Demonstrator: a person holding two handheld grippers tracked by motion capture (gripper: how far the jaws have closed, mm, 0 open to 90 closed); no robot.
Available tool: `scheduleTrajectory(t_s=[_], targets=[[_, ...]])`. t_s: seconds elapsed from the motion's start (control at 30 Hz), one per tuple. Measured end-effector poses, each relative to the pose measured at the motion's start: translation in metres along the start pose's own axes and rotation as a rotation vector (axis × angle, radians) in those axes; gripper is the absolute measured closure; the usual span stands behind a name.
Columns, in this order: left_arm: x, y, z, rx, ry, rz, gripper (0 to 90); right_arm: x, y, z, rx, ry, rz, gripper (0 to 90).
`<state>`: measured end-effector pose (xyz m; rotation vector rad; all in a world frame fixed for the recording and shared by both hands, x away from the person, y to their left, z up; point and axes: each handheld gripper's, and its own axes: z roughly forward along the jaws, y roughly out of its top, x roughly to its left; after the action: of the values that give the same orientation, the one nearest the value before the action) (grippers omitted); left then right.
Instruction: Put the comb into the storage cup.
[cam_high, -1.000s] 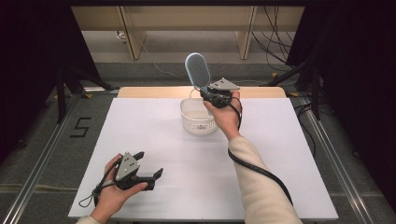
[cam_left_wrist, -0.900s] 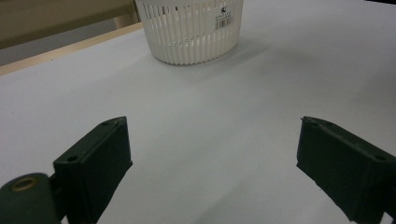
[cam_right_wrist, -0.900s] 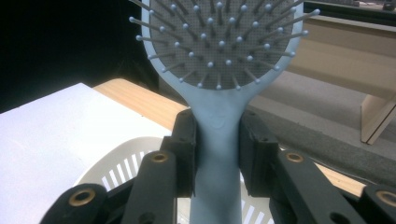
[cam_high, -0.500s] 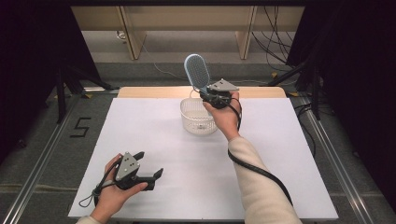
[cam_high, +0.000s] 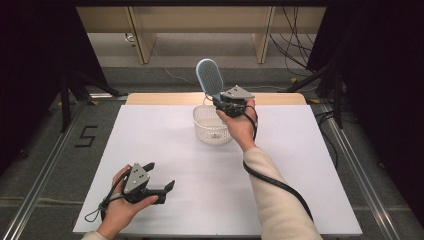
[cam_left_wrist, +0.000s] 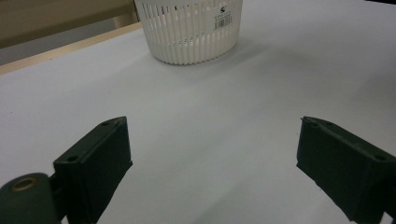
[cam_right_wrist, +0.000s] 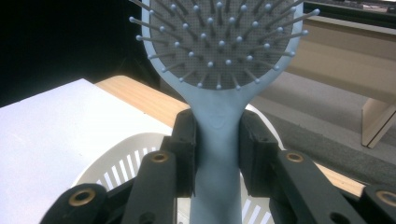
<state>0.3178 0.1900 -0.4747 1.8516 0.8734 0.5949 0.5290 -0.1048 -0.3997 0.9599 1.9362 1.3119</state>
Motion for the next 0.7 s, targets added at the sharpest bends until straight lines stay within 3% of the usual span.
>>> scheduleTrajectory(t_s=[0.7], targets=[[0.000, 0.000, 0.000, 0.000, -0.001, 0.000, 9.4, 0.000, -0.011, 0.003, 0.018, 0.004, 0.004, 70.4]])
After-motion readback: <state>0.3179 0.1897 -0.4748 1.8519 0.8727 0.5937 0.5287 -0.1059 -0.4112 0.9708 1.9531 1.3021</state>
